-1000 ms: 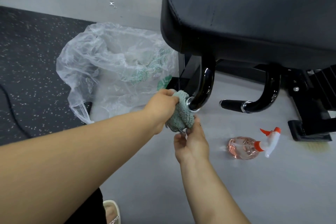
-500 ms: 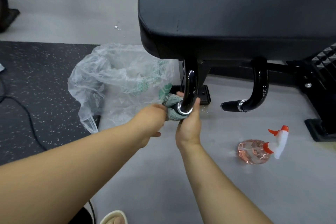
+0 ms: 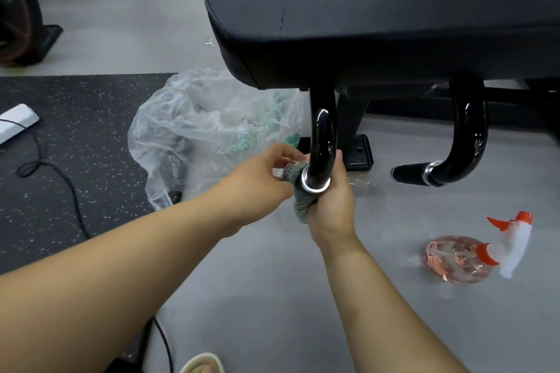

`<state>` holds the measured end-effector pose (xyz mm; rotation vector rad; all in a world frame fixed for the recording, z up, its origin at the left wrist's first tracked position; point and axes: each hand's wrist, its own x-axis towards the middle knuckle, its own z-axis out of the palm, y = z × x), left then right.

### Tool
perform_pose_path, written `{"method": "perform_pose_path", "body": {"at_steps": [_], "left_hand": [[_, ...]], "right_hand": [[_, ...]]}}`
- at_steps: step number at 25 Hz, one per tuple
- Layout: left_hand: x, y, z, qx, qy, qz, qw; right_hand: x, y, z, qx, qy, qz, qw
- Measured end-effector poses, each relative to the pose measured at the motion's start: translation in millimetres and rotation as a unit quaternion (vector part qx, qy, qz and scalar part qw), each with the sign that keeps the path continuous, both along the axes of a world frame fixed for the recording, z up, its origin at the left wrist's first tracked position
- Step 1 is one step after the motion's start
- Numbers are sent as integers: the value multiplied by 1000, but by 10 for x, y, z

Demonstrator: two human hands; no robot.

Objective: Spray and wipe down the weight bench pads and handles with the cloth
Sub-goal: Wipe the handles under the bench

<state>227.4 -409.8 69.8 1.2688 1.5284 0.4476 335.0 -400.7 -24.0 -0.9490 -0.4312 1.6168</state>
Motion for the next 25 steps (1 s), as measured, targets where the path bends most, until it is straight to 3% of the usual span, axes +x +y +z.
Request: {"method": "perform_pose_path", "body": {"at_steps": [5,10,14,20,25], "left_hand": [[-18,9,-141,90,183,-132,970],[-31,5,-192,74,135,-118,981],[-56,65,-183,62,133,-133,980],[-68,85,-127,65,147,-150,976],[-81,84,-130,57,140,-129,980]], "right_hand": [[12,230,-310,-33,-148,107,983],[-17,342,-440,-95,-29,143,985],[-146,310,-550,-184,76,59,978],[-96,175,-553,-246,-10,-15,969],[-41,314,-472,-141,-145,-29,979]]}}
